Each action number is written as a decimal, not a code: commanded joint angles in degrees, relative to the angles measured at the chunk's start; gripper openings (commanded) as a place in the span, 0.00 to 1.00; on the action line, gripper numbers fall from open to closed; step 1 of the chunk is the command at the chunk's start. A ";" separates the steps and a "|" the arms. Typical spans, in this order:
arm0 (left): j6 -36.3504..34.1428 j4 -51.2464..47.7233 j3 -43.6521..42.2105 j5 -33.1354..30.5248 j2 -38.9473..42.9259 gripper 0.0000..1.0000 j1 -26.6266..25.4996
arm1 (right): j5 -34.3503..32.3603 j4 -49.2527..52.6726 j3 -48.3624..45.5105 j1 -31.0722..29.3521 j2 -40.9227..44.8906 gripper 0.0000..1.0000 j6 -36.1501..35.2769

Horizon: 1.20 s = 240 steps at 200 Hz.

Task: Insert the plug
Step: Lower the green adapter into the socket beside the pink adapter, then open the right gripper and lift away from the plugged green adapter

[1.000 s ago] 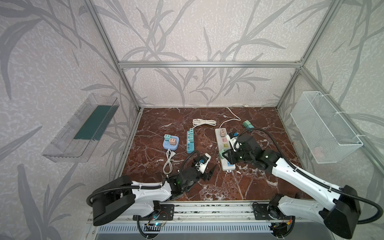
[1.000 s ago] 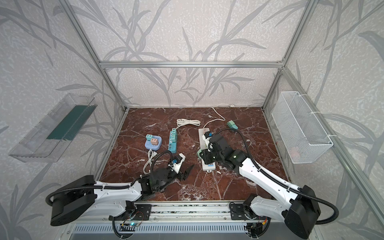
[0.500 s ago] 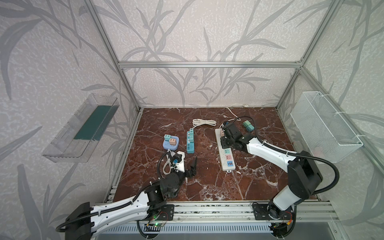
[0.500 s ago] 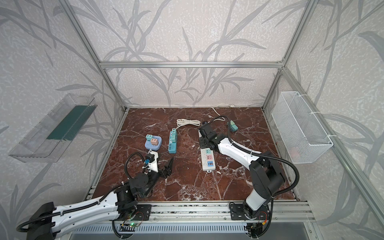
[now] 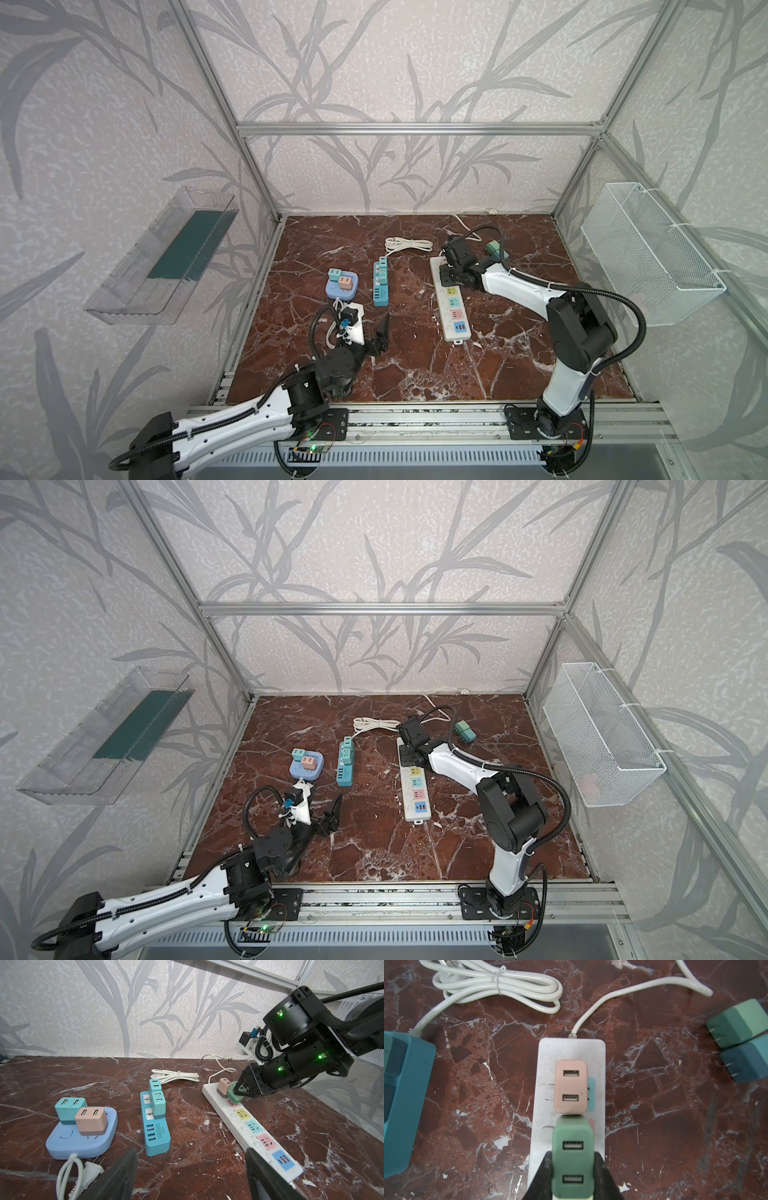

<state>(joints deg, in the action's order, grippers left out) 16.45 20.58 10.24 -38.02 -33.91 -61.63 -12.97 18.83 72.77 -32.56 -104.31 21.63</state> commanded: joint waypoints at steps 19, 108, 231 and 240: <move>-0.08 -0.09 0.57 -0.21 0.32 0.82 0.48 | 0.04 5.31 3.02 0.18 -1.55 0.00 2.73; 0.60 -0.89 -0.10 0.32 2.98 0.82 0.49 | -1.62 7.82 3.24 -0.21 -3.10 0.00 4.98; -0.01 -1.02 -1.45 0.87 6.89 0.82 0.56 | -1.18 16.58 4.79 -0.31 -12.19 0.00 6.70; -0.03 -0.98 -1.59 0.93 7.17 0.82 0.58 | -1.29 17.59 4.99 -0.31 -12.44 0.00 6.86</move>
<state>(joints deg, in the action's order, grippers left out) 16.29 20.47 9.37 -37.30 -27.94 -61.36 -15.20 26.76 80.05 -33.28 -111.09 27.75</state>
